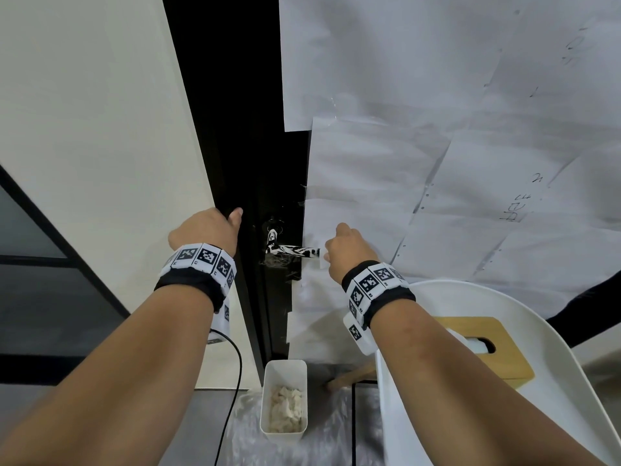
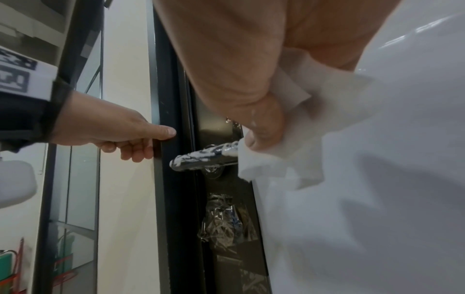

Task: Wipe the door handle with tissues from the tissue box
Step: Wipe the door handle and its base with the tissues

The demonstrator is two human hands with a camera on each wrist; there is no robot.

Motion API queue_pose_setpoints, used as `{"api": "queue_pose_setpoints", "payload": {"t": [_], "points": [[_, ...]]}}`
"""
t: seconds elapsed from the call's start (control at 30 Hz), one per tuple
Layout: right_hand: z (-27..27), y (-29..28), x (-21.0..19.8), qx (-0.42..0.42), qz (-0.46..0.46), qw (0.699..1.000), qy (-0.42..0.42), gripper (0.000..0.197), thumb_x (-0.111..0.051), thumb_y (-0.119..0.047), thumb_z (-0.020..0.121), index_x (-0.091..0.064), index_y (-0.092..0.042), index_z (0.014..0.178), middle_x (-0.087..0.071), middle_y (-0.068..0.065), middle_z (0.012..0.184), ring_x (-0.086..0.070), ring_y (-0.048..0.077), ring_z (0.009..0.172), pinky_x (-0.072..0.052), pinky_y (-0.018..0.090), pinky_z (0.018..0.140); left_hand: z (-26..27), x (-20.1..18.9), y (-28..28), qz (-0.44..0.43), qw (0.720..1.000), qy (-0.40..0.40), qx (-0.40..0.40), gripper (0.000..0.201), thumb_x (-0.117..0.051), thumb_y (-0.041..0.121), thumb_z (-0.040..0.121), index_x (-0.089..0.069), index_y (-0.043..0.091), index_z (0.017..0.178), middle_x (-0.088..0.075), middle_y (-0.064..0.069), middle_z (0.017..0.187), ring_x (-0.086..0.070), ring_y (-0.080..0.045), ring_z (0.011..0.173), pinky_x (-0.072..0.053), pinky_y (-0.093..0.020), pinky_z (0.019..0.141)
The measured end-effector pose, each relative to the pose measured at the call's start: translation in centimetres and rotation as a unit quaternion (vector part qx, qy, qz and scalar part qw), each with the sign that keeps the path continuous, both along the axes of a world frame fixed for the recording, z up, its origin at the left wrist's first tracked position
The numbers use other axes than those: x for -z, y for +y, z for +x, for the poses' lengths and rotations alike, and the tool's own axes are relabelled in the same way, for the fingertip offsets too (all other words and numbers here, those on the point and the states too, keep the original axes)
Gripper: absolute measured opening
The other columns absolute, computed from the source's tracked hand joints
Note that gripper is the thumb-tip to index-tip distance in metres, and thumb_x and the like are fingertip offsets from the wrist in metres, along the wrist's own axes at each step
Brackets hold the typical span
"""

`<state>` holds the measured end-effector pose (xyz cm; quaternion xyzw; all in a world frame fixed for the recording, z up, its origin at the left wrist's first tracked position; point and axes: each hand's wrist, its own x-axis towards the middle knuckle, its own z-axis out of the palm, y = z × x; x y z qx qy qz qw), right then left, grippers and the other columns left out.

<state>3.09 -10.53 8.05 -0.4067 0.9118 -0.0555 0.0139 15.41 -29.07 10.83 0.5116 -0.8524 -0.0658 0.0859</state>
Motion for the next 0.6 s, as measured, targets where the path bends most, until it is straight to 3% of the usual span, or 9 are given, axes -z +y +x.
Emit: {"api": "queue_pose_setpoints", "payload": {"t": [0.3, 0.43, 0.5, 0.6], "points": [[1.2, 0.3, -0.6, 0.011, -0.044, 0.999, 0.016, 0.011, -0.053, 0.0, 0.086, -0.058, -0.003, 0.077, -0.045, 0.01, 0.103, -0.052, 0.029, 0.095, -0.043, 0.032, 0.067, 0.6, -0.3, 0.1, 0.014, 1.0, 0.003, 0.015, 0.062, -0.025, 0.065, 0.092, -0.051, 0.014, 0.07, -0.057, -0.006, 0.066, -0.05, -0.021, 0.055, -0.041, -0.033, 0.062], [1.3, 0.4, -0.7, 0.007, -0.049, 0.998, 0.039, 0.011, -0.051, 0.004, 0.084, -0.06, -0.001, 0.079, -0.046, 0.011, 0.103, -0.05, 0.029, 0.093, -0.042, 0.032, 0.066, 0.9, -0.9, -0.3, -0.034, 0.998, 0.042, 0.02, 0.057, -0.039, 0.066, 0.088, -0.049, 0.014, 0.069, -0.056, -0.005, 0.063, -0.052, -0.023, 0.055, -0.044, -0.03, 0.059], [1.3, 0.3, -0.5, 0.006, -0.039, 0.999, 0.038, 0.013, -0.051, 0.006, 0.082, -0.062, 0.0, 0.085, -0.045, 0.012, 0.106, -0.048, 0.029, 0.096, -0.041, 0.033, 0.066, 1.0, -1.2, -0.5, -0.058, 0.995, 0.08, 0.018, 0.053, -0.047, 0.065, 0.086, -0.048, 0.014, 0.07, -0.055, -0.005, 0.066, -0.055, -0.026, 0.06, -0.045, -0.032, 0.059], [1.2, 0.0, -0.5, 0.004, -0.019, 0.999, 0.031, 0.015, -0.05, 0.006, 0.081, -0.062, -0.001, 0.086, -0.044, 0.012, 0.109, -0.046, 0.029, 0.098, -0.038, 0.033, 0.066, 1.2, -1.3, -0.5, -0.063, 0.985, 0.157, 0.03, 0.045, -0.058, 0.058, 0.083, -0.05, 0.015, 0.086, -0.057, -0.004, 0.086, -0.057, -0.029, 0.079, -0.045, -0.036, 0.062]]}}
